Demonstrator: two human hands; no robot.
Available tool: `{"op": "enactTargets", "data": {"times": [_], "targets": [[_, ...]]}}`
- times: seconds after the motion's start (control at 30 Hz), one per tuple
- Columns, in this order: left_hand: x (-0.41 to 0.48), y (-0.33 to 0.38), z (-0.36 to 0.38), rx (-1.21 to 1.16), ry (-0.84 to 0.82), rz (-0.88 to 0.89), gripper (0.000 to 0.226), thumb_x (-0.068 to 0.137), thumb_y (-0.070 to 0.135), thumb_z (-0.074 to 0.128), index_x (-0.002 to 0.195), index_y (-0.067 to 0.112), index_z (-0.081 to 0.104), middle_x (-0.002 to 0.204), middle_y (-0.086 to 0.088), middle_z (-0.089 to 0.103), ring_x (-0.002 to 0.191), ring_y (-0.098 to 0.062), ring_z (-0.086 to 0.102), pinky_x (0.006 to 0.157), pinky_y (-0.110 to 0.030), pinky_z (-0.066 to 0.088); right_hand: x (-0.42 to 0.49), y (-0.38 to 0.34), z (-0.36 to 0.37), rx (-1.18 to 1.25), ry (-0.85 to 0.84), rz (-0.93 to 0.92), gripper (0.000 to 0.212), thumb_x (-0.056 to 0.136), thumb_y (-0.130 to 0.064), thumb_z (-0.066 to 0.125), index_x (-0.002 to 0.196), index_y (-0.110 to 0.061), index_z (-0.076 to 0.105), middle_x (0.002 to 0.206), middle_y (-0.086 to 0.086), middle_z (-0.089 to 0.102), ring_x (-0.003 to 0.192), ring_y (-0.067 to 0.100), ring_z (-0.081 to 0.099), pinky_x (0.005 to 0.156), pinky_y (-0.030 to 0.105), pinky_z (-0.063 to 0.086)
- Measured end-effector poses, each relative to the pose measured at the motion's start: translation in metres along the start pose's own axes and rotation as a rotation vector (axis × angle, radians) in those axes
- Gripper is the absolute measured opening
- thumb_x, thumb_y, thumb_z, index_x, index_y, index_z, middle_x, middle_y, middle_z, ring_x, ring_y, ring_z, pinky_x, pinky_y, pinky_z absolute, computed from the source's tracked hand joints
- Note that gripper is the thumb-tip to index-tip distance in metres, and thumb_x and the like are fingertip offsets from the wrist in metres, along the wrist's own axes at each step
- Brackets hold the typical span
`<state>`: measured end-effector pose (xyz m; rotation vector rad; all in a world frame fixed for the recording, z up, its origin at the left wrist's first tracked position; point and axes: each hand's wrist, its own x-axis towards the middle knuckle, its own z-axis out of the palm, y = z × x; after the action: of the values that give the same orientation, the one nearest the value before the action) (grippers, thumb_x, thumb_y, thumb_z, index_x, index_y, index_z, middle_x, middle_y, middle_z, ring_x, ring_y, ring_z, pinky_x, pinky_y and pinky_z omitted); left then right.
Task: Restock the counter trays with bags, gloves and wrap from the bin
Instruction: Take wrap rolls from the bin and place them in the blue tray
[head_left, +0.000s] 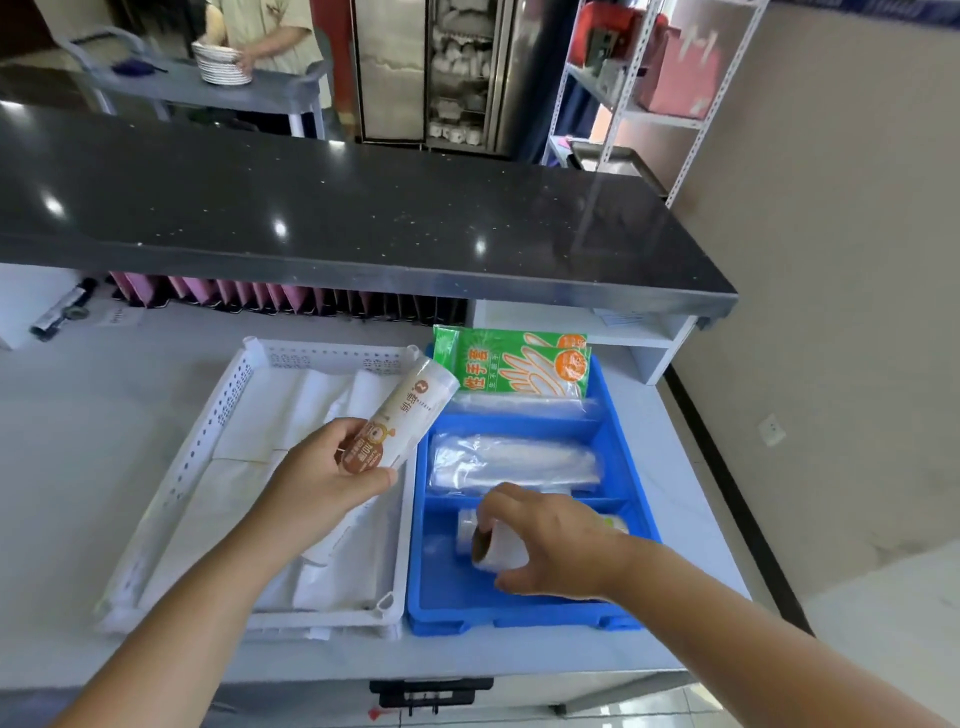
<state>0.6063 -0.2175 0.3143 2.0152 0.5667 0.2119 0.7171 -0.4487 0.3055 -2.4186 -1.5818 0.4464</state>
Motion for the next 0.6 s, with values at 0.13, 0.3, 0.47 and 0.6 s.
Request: {"op": "enactTargets", "data": {"times": [0.13, 0.3, 0.47, 0.6], "targets": [[0.008, 0.015, 0.014, -0.034, 0.012, 0.033, 0.025, 0.070, 0.044, 0.066, 0.091, 0.042, 0.054, 0.086, 0.014, 0.064, 0.075, -0.002, 0.061, 0.058, -0.023, 0.042, -0.010, 0.005, -0.003, 0.208, 0.089, 0.141, 0.057, 0.074, -0.024, 0.068, 0.121, -0.028, 0.037, 0.116, -0.008, 0.059, 0.097, 0.019, 0.054, 0.080, 0.031, 0.049], [0.011, 0.031, 0.034, -0.011, 0.030, 0.079, 0.030, 0.065, 0.050, 0.060, 0.092, 0.036, 0.055, 0.084, 0.011, 0.064, 0.073, -0.004, 0.061, 0.058, -0.027, 0.043, -0.024, 0.016, -0.026, 0.598, 0.415, 0.286, 0.060, 0.070, -0.009, 0.077, 0.120, -0.020, 0.047, 0.106, -0.008, 0.063, 0.095, 0.010, 0.059, 0.084, 0.021, 0.046], [0.008, 0.051, 0.063, -0.129, 0.023, 0.050, 0.031, 0.057, 0.048, 0.064, 0.085, 0.039, 0.056, 0.081, 0.013, 0.067, 0.068, 0.001, 0.062, 0.059, -0.024, 0.045, -0.046, 0.037, -0.060, 0.816, 0.785, 0.336, 0.057, 0.066, -0.002, 0.078, 0.107, -0.031, 0.050, 0.110, -0.002, 0.062, 0.103, 0.013, 0.060, 0.085, 0.032, 0.051], [0.005, 0.055, 0.098, -0.232, -0.045, -0.022, 0.039, 0.053, 0.046, 0.069, 0.087, 0.031, 0.056, 0.086, 0.009, 0.068, 0.081, -0.011, 0.066, 0.069, -0.035, 0.055, -0.060, 0.046, -0.072, 0.782, 0.930, 0.328, 0.060, 0.064, -0.003, 0.078, 0.105, -0.035, 0.049, 0.105, -0.010, 0.063, 0.098, 0.009, 0.061, 0.078, 0.019, 0.048]]}}
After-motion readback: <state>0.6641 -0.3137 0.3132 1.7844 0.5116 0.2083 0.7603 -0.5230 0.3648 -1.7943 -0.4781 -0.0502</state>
